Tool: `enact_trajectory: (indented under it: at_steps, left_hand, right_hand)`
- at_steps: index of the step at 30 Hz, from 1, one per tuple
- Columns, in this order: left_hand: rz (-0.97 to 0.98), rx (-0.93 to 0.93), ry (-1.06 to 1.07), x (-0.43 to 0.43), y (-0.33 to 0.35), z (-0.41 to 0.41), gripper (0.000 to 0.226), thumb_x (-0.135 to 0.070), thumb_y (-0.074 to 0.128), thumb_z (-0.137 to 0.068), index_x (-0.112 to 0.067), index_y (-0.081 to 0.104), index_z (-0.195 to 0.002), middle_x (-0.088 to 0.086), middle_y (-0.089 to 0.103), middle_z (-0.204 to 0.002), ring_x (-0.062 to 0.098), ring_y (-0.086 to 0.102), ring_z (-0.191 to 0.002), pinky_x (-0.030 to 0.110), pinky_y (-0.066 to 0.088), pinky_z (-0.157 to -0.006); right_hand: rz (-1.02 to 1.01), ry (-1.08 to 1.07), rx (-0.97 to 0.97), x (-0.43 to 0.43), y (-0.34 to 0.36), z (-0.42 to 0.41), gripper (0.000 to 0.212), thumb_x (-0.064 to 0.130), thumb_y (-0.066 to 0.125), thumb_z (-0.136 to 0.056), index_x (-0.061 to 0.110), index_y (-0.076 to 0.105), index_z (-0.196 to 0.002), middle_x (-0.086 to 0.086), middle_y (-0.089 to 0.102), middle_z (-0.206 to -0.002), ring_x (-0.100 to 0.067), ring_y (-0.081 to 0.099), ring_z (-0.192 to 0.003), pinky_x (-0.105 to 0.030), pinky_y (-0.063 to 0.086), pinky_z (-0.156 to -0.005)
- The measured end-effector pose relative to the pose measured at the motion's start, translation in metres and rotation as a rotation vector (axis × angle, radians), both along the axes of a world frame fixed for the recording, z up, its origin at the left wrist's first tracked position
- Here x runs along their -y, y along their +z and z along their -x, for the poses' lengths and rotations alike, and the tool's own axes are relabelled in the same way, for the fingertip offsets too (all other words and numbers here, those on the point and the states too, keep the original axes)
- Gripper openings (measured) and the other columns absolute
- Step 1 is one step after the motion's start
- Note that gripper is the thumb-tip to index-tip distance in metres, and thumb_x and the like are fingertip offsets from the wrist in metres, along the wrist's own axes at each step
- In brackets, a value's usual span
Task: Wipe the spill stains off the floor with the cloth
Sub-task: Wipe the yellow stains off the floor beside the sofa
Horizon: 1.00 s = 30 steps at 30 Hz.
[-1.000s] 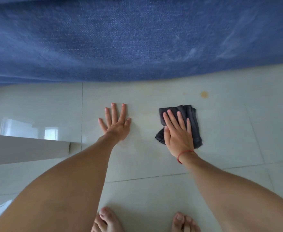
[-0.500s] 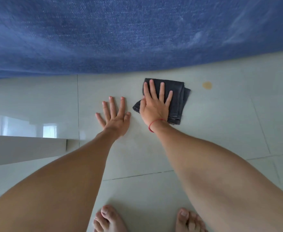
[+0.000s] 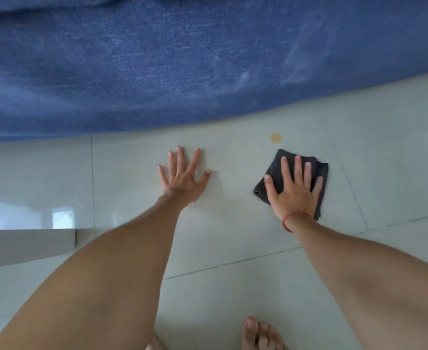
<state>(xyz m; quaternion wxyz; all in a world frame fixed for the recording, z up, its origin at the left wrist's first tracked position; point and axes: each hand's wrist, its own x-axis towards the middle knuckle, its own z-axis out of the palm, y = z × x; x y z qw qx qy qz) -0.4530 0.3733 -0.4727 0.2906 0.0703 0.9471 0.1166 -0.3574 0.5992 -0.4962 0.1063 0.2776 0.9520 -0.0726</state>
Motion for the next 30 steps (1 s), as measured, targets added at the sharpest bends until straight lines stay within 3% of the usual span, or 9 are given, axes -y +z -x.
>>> enact_trajectory:
  at_steps: [7, 12, 15, 19, 23, 26, 28, 30]
  left_hand:
    - [0.064, 0.106, -0.005, -0.010, -0.009, 0.004, 0.068, -0.065, 0.019, -0.094, -0.046, -0.020, -0.147, -0.001, -0.039, -0.154, 0.024, -0.035, -0.143, 0.053, -0.019, -0.114]
    - [0.060, 0.104, -0.006, -0.011, -0.011, 0.002, 0.064, -0.060, 0.016, -0.096, -0.046, -0.021, -0.146, -0.001, -0.040, -0.154, 0.024, -0.035, -0.143, 0.054, -0.020, -0.112]
    - [0.009, 0.095, 0.026, -0.011, -0.012, 0.006, 0.057, -0.046, 0.015, -0.100, -0.045, -0.016, -0.148, -0.001, -0.034, -0.157, 0.023, -0.032, -0.144, 0.055, -0.019, -0.115]
    - [-0.175, -0.061, 0.162, 0.007, -0.008, -0.004, 0.059, -0.029, 0.020, -0.102, -0.035, -0.009, -0.153, 0.001, -0.021, -0.162, 0.021, -0.023, -0.148, 0.048, -0.016, -0.117]
    - [-0.051, -0.170, 0.194, 0.052, -0.003, -0.015, 0.058, -0.035, 0.016, -0.102, -0.030, -0.011, -0.154, 0.000, -0.020, -0.162, 0.020, -0.022, -0.148, 0.047, -0.016, -0.118]
    - [0.081, -0.131, 0.257, 0.086, -0.003, -0.014, 0.060, -0.039, 0.016, -0.102, -0.028, -0.011, -0.154, 0.002, -0.022, -0.161, 0.022, -0.022, -0.148, 0.049, -0.014, -0.118]
    - [0.122, -0.061, 0.319, 0.101, -0.006, -0.019, 0.061, -0.042, 0.016, -0.101, -0.030, -0.012, -0.154, 0.001, -0.024, -0.161, 0.022, -0.022, -0.148, 0.050, -0.014, -0.118]
    - [0.096, 0.000, 0.356, 0.107, -0.010, -0.024, 0.060, -0.044, 0.016, -0.101, -0.035, -0.014, -0.152, -0.001, -0.026, -0.160, 0.021, -0.023, -0.148, 0.051, -0.013, -0.118]
  right_hand:
    - [0.023, -0.186, -0.029, -0.005, -0.009, 0.046, 0.063, 0.057, 0.017, -0.094, 0.036, 0.007, -0.152, 0.005, -0.003, -0.163, -0.024, -0.007, -0.150, -0.066, -0.005, -0.113]
    - [0.060, -0.074, -0.071, 0.019, -0.008, 0.097, 0.059, 0.052, 0.022, -0.096, 0.035, 0.012, -0.152, 0.004, 0.002, -0.163, -0.027, -0.004, -0.150, -0.062, -0.005, -0.116]
    - [0.079, 0.074, -0.086, 0.059, -0.008, 0.112, 0.056, 0.046, 0.025, -0.097, 0.036, 0.015, -0.151, 0.006, 0.005, -0.163, -0.027, -0.001, -0.150, -0.063, -0.005, -0.115]
    - [0.131, 0.280, -0.108, 0.109, -0.008, 0.094, 0.054, 0.041, 0.027, -0.098, 0.037, 0.016, -0.151, 0.010, 0.005, -0.163, -0.023, -0.001, -0.151, -0.060, -0.006, -0.116]
    - [0.173, 0.410, -0.098, 0.140, -0.009, 0.045, 0.054, 0.038, 0.030, -0.095, 0.034, 0.028, -0.149, 0.009, 0.020, -0.160, -0.023, 0.012, -0.150, -0.056, -0.001, -0.117]
    - [0.171, 0.504, -0.078, 0.134, -0.005, 0.008, 0.052, 0.035, 0.034, -0.092, 0.031, 0.039, -0.144, 0.007, 0.036, -0.155, -0.025, 0.030, -0.145, -0.050, 0.010, -0.115]
    - [0.126, 0.504, -0.070, 0.110, -0.007, -0.004, 0.053, 0.036, 0.031, -0.093, 0.031, 0.039, -0.145, 0.007, 0.035, -0.155, -0.023, 0.032, -0.144, -0.047, 0.011, -0.116]
    - [0.084, 0.366, -0.066, 0.083, -0.006, -0.003, 0.055, 0.039, 0.022, -0.094, 0.032, 0.033, -0.147, 0.009, 0.028, -0.158, -0.021, 0.027, -0.146, -0.046, 0.010, -0.118]
